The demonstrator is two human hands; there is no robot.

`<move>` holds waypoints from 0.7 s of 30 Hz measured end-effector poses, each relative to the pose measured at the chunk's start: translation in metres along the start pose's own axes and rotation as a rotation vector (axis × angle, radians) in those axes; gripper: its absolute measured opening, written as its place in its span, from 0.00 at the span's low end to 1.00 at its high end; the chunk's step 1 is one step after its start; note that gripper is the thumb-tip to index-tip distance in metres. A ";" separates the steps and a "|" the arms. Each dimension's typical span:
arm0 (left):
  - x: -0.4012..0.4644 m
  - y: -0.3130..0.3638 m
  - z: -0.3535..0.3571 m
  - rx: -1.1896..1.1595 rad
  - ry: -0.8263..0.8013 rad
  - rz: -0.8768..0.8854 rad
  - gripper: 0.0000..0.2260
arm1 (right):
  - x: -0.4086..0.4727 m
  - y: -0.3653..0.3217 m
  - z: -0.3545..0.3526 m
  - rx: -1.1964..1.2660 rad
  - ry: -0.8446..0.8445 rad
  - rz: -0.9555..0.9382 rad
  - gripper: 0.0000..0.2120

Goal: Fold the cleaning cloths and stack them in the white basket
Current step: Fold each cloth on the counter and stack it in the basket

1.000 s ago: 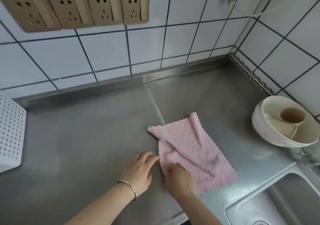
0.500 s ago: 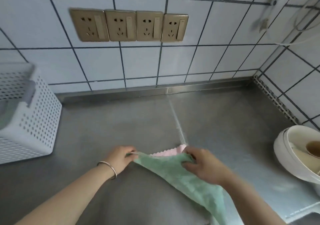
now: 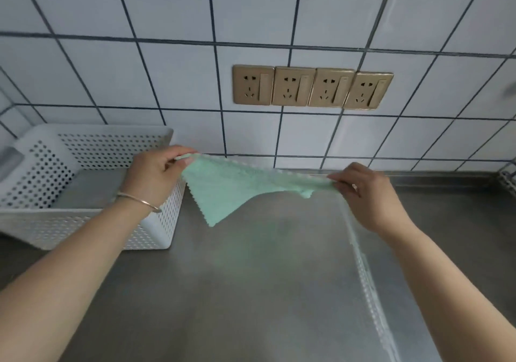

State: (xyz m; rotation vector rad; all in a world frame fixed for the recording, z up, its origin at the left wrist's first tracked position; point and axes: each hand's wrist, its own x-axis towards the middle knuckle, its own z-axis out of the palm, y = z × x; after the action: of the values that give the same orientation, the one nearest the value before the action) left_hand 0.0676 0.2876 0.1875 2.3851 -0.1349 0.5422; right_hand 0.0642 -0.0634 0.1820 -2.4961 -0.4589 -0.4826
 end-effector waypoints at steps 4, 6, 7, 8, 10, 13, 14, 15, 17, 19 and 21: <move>-0.077 -0.035 0.012 -0.082 -0.121 0.033 0.08 | -0.042 0.009 0.027 -0.014 -0.120 -0.006 0.06; -0.117 -0.053 0.030 -0.056 -0.186 0.006 0.11 | -0.071 0.017 0.048 -0.051 -0.204 0.027 0.08; -0.134 -0.061 0.040 -0.032 -0.234 -0.002 0.10 | -0.086 0.020 0.058 -0.071 -0.246 0.044 0.08; -0.150 -0.070 0.049 -0.005 -0.293 -0.008 0.09 | -0.101 0.022 0.069 -0.081 -0.308 0.084 0.07; -0.178 -0.088 0.065 0.022 -0.401 -0.051 0.10 | -0.126 0.024 0.086 -0.086 -0.468 0.209 0.05; -0.208 -0.112 0.079 0.077 -0.587 -0.116 0.17 | -0.157 0.027 0.106 -0.158 -0.739 0.253 0.08; -0.214 -0.114 0.081 0.121 -0.684 -0.114 0.17 | -0.163 0.026 0.109 -0.186 -0.822 0.240 0.09; -0.218 -0.111 0.082 0.180 -0.807 -0.112 0.14 | -0.167 0.024 0.110 -0.218 -0.901 0.225 0.10; -0.223 -0.106 0.082 0.244 -1.058 -0.135 0.13 | -0.170 0.022 0.113 -0.265 -1.078 0.216 0.11; -0.221 -0.102 0.079 0.182 -1.157 -0.236 0.12 | -0.167 0.025 0.110 -0.219 -1.277 0.277 0.13; -0.208 -0.096 0.080 0.045 -1.056 -0.419 0.03 | -0.156 0.033 0.113 -0.081 -1.405 0.404 0.16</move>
State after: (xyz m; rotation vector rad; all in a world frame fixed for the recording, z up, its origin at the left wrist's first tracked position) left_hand -0.0708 0.3003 -0.0113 2.3937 -0.0726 -0.9342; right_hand -0.0319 -0.0587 0.0121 -2.5146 -0.3732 1.5035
